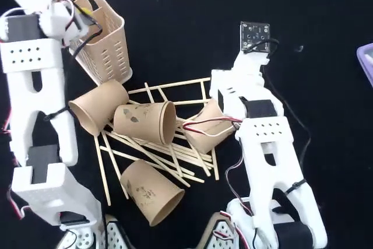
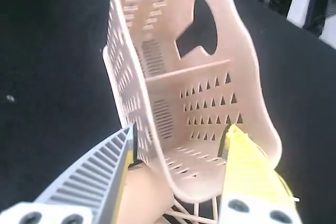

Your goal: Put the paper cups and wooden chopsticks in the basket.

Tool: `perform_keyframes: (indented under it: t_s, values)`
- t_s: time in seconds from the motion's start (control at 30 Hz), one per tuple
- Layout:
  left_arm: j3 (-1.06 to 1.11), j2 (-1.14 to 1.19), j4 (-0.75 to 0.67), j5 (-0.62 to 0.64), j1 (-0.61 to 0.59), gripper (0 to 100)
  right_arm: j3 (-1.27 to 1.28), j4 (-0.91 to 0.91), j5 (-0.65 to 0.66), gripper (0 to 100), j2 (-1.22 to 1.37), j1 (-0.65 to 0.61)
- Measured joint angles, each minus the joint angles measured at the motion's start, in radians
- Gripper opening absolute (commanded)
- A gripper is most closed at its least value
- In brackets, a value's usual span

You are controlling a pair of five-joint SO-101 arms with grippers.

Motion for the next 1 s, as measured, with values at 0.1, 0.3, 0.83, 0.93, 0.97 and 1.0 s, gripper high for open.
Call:
perform_keyframes:
  t_s: [0.1,0.3,0.83,0.93,0.97,1.0]
  values:
    - [0.032,0.023,-0.005,0.005,0.003,25,0.011,0.0,0.0,16.9,0.0,0.0]
    - [0.095,0.034,-0.002,0.009,0.023,2,0.017,0.0,0.0,16.9,0.0,0.0]
    - [0.081,0.029,0.06,-0.637,0.258,3,0.017,0.0,-0.052,16.9,-0.002,0.06]
    - [0.06,0.028,0.112,-0.758,0.319,3,0.017,0.0,-0.057,16.9,-0.044,0.083]
    - [0.06,0.026,0.12,-0.778,0.338,3,0.017,0.0,-0.057,16.9,-0.075,0.084]
    - [0.06,0.026,0.124,-0.787,0.356,3,0.017,0.0,-0.058,16.9,-0.106,0.083]
